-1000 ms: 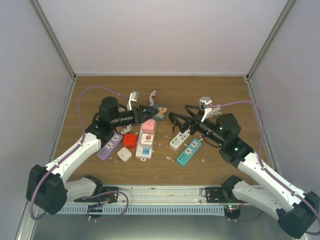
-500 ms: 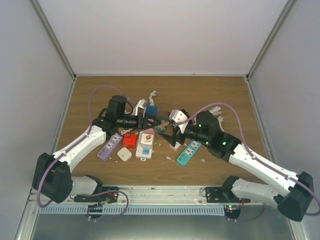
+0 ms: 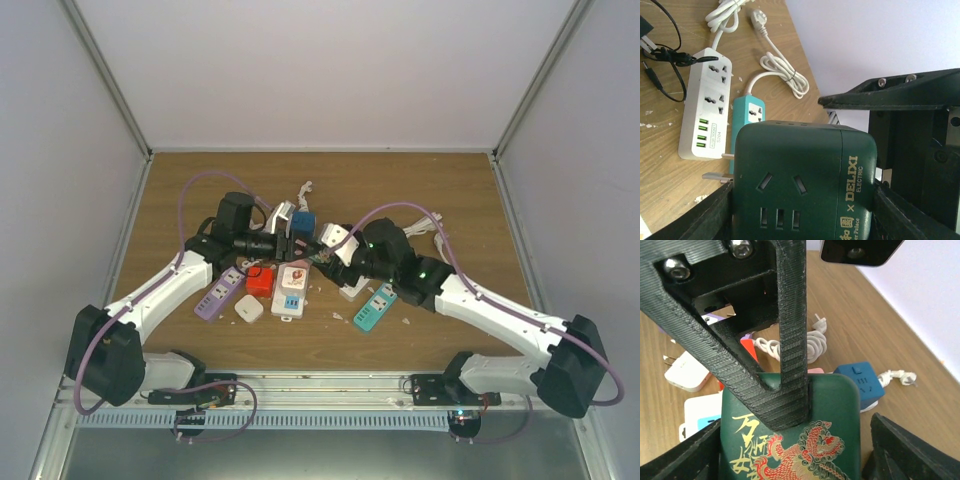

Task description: Insert the plug

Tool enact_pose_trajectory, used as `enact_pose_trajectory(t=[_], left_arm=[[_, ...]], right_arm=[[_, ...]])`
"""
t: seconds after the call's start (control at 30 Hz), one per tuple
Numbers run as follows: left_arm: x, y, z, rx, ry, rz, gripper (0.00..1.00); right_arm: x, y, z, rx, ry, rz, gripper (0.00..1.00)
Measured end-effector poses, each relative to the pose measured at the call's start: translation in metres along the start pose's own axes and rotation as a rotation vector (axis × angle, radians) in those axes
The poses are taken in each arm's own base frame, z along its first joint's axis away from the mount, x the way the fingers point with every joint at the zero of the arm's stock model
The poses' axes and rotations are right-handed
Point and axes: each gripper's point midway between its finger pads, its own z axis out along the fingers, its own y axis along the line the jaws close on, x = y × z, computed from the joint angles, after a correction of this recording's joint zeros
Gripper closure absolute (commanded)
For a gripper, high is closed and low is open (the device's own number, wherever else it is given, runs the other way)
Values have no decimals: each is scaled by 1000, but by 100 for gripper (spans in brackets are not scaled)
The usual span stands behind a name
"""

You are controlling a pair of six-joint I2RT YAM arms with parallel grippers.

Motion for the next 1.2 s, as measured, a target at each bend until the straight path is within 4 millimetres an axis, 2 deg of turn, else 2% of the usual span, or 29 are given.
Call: enact_pose_trajectory(t=[0.1, 0.27, 0.4, 0.47, 0.6, 0.8, 1.03, 1.2], left_arm=[[-1, 1, 0, -6, -5, 3, 50], [-1, 4, -1, -22, -5, -1, 47], [-2, 4, -2, -28, -3, -1, 35], [-2, 4, -2, -32, -4, -3, 25], [-3, 3, -3, -41, -7, 11, 11], [-20, 9, -18, -145, -114, 49, 7], [-41, 14, -47, -279, -268, 119, 6], [-39, 26, -50, -328, -280, 153, 6]], right_arm=[[1, 3, 3, -20, 4, -4, 34], [3, 6, 8, -43, 20, 3, 55], [1, 6, 9, -48, 21, 1, 68], [2, 6, 9, -49, 21, 3, 73], [8, 0, 8, -50, 36, 39, 77], [22, -19, 4, -28, 58, 120, 77], [62, -60, -12, 20, 130, 257, 78], [104, -94, -32, 66, 185, 393, 77]])
